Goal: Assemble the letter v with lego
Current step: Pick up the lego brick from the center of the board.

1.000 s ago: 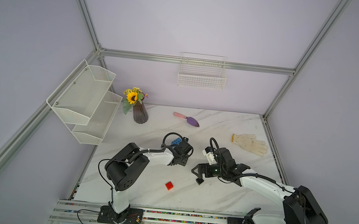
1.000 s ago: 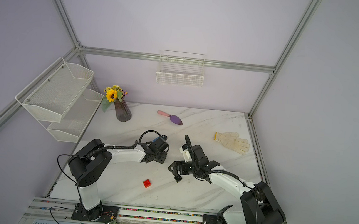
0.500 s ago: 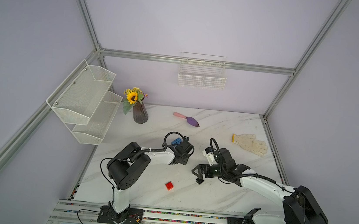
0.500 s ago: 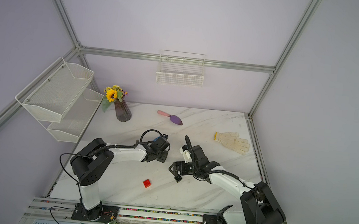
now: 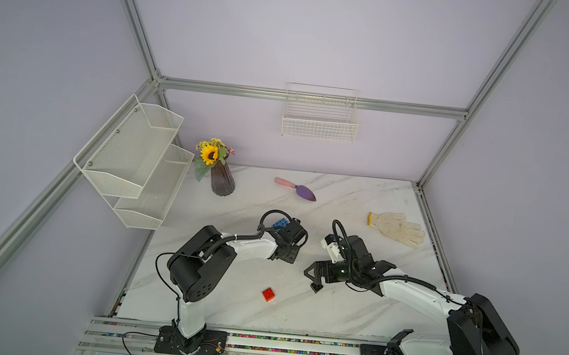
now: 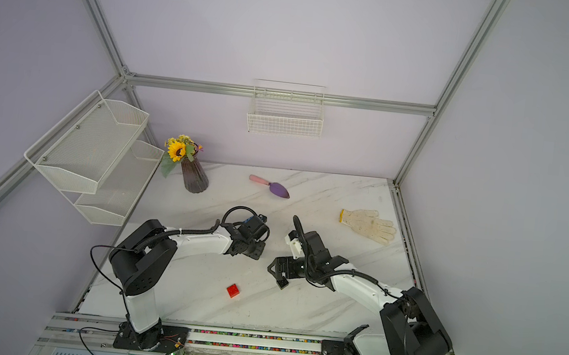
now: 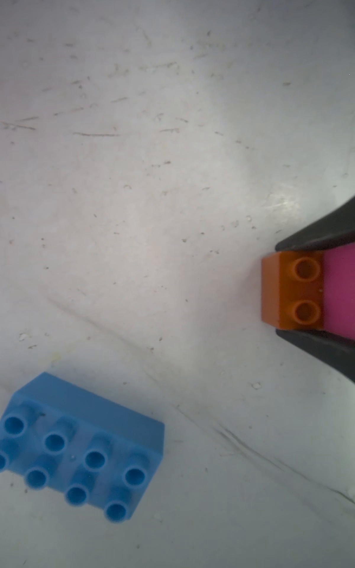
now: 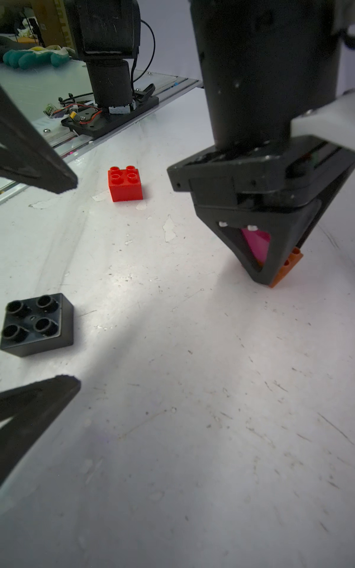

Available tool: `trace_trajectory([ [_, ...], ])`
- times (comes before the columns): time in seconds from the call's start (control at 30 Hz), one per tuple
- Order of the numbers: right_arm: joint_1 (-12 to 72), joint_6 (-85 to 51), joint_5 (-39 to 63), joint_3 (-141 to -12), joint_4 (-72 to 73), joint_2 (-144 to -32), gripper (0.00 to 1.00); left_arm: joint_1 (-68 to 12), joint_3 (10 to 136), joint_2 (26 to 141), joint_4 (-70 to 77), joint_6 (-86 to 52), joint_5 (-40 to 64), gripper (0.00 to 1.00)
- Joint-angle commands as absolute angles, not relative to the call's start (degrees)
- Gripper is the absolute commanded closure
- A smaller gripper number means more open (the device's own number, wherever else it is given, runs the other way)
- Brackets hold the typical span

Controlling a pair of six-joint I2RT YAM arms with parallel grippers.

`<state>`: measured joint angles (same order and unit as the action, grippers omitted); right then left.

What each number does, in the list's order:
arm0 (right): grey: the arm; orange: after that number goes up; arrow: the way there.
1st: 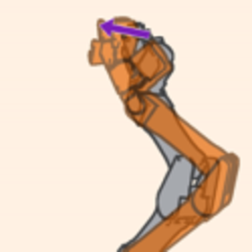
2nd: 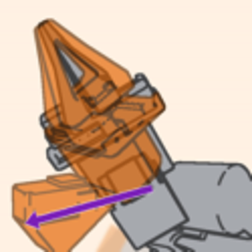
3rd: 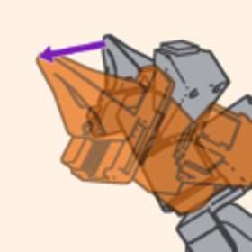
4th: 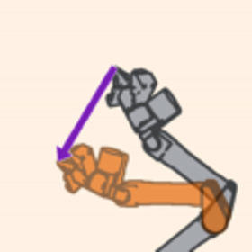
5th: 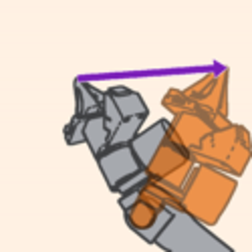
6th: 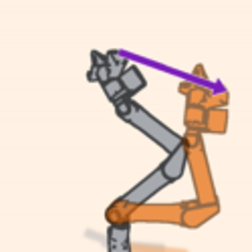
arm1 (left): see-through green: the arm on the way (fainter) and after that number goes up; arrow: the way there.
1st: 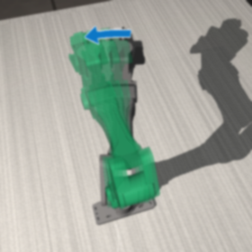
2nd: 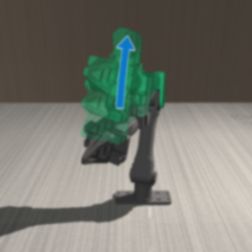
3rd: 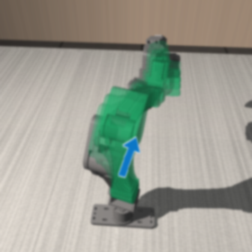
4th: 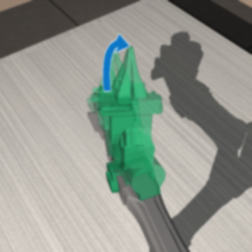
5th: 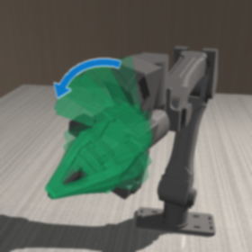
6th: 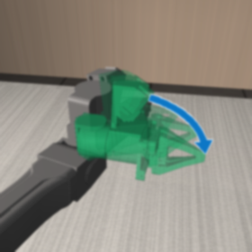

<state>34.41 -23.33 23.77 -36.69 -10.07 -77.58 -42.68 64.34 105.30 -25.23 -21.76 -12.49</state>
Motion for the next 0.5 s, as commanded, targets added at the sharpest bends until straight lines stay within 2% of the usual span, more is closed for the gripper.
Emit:
trace_trajectory([
  [0.0, 34.64, -22.07, 23.12, -39.12, -8.96, -79.79, 0.03, -41.72, 68.38, 101.56, -32.79, -17.42, -10.72, 0.75],
  [0.17, 34.65, -20.52, 22.49, -42.08, -9.87, -82.79, 0.03, -38.61, 73.1, 99.95, -37.09, -13.08, -9.63, 0.74],
  [0.47, 34.63, -17.6, 21.48, -47.29, -12.24, -86.0, 0.03, -28.27, 79.74, 103.35, -40.71, -3.67, -2.93, 0.73],
])
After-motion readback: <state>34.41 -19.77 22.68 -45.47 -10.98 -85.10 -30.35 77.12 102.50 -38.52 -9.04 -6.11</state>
